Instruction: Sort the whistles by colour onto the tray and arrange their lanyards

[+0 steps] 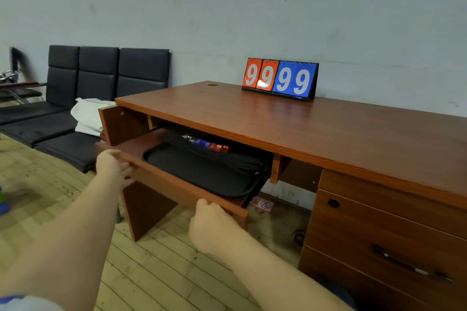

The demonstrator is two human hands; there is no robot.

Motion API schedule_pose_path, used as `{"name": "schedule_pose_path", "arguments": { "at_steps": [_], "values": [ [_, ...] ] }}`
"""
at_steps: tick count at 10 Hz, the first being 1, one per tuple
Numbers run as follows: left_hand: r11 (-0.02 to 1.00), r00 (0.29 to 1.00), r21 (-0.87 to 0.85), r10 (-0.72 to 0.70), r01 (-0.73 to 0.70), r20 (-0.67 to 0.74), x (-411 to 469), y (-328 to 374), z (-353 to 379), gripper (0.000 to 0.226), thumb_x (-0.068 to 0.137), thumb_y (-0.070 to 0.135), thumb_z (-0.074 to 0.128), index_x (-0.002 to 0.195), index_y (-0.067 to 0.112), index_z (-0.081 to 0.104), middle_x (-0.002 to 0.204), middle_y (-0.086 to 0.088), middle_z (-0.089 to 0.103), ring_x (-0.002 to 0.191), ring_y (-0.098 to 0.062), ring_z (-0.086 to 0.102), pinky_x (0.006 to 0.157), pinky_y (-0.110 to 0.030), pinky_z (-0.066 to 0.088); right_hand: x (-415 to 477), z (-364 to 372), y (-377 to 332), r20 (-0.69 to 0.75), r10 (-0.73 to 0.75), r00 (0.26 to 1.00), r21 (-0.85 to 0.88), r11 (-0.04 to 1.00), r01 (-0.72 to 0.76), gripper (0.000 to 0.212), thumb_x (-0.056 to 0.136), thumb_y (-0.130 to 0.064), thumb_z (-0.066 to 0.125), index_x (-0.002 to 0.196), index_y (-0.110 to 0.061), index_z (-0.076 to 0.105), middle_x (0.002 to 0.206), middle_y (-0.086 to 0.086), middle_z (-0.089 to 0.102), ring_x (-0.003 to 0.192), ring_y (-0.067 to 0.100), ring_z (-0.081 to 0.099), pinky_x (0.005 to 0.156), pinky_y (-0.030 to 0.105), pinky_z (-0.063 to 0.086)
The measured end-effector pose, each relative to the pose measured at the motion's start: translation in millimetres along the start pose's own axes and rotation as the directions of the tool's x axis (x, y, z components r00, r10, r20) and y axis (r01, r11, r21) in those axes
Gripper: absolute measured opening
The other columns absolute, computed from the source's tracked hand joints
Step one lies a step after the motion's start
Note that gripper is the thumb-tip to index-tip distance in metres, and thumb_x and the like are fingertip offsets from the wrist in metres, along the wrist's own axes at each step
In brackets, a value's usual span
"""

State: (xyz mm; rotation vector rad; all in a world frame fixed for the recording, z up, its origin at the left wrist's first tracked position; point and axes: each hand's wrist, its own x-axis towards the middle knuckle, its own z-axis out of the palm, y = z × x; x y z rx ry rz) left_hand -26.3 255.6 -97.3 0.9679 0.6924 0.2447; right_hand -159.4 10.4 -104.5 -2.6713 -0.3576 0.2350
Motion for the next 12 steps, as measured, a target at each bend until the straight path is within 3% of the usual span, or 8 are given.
{"name": "schedule_pose_path", "arguments": {
  "at_steps": [1,4,6,8,9,10,11,12],
  "values": [
    [0.985,0.988,0.165,-0.072,0.049,0.136,-13.4,-25.3,21.1,0.060,0.092,0.035,0.042,0.144,0.006,0.033,0.137,-0.014,0.050,0.129,-0.030,0.046,0.108,-0.056,0.029,13.3,-8.0,16.6,-0.069,-0.029,0.997,-0.098,0.995,0.022,0.040,0.094,-0.013,0.041,0.133,-0.010,0.037,0.156,0.018,0.014,0.143,0.034,0.017,0.117,0.048,0.019],
    [0.916,0.829,0.399,-0.258,0.047,0.496,-64.3,-86.0,115.9,0.081,0.091,0.055,0.040,0.151,0.007,0.014,0.154,-0.015,0.025,0.141,-0.032,0.028,0.112,-0.056,0.020,28.3,-43.0,59.9,-0.136,0.112,0.984,-0.179,0.974,-0.136,0.047,0.093,-0.020,0.043,0.137,-0.008,0.035,0.143,0.018,0.038,0.134,0.036,0.033,0.112,0.048,0.027],
    [0.925,0.737,0.374,-0.294,0.060,0.609,-87.6,-128.8,155.9,0.092,0.085,0.066,0.039,0.152,0.013,0.004,0.159,-0.009,0.009,0.146,-0.027,0.010,0.114,-0.057,0.006,42.4,-53.2,89.5,-0.082,0.235,0.968,-0.249,0.936,-0.249,0.057,0.093,-0.015,0.043,0.146,-0.009,0.023,0.158,0.022,0.008,0.147,0.034,0.005,0.118,0.049,0.012],
    [0.954,0.722,0.247,-0.289,0.167,0.628,-94.3,-143.6,174.1,0.096,0.083,0.064,0.044,0.151,0.017,-0.004,0.159,-0.007,-0.002,0.146,-0.028,0.002,0.115,-0.056,0.004,51.9,-53.8,111.5,-0.023,0.223,0.975,-0.275,0.936,-0.220,0.063,0.094,-0.014,0.042,0.151,-0.011,0.015,0.160,0.013,-0.002,0.148,0.031,-0.004,0.119,0.049,0.003],
    [0.960,0.713,0.252,-0.259,0.119,0.651,-91.2,-144.9,168.0,0.088,0.087,0.058,0.043,0.152,0.016,0.002,0.159,-0.007,0.006,0.146,-0.026,0.008,0.116,-0.052,0.006,50.0,-52.2,109.7,-0.029,0.244,0.969,-0.309,0.920,-0.240,0.063,0.093,-0.014,0.043,0.151,-0.011,0.018,0.160,0.015,0.003,0.147,0.035,0.005,0.118,0.051,0.013],
    [0.746,0.826,0.622,-0.180,-0.239,0.533,-88.4,-139.5,158.1,0.072,0.091,0.046,0.050,0.150,0.015,0.023,0.149,-0.008,0.038,0.127,-0.027,0.045,0.102,-0.044,0.039,41.3,-58.4,107.3,-0.157,0.259,0.953,-0.309,0.904,-0.296,0.050,0.093,-0.019,0.048,0.140,-0.009,0.032,0.137,0.016,0.045,0.116,0.034,0.051,0.078,0.039,0.047],
    [0.089,0.800,0.843,-0.276,-0.531,0.533,-100.4,-118.2,154.6,0.068,0.093,0.044,0.051,0.147,0.010,0.027,0.129,-0.008,0.057,0.100,-0.023,0.058,0.072,-0.032,0.049,26.6,-81.4,109.7,-0.278,0.236,0.931,-0.327,0.888,-0.323,0.033,0.094,-0.022,0.049,0.125,-0.009,0.047,0.111,0.008,0.062,0.084,0.027,0.058,0.061,0.032,0.040],
    [-0.286,0.805,0.761,-0.334,-0.583,0.491,-125.9,-89.8,158.3,0.065,0.091,0.051,0.049,0.144,0.016,0.034,0.129,-0.006,0.058,0.101,-0.023,0.062,0.085,-0.039,0.050,8.0,-110.6,108.9,-0.332,0.195,0.923,-0.329,0.893,-0.307,0.016,0.094,-0.022,0.046,0.093,-0.013,0.059,0.093,0.004,0.064,0.077,0.026,0.059,0.064,0.030,0.044]
  ]
}}
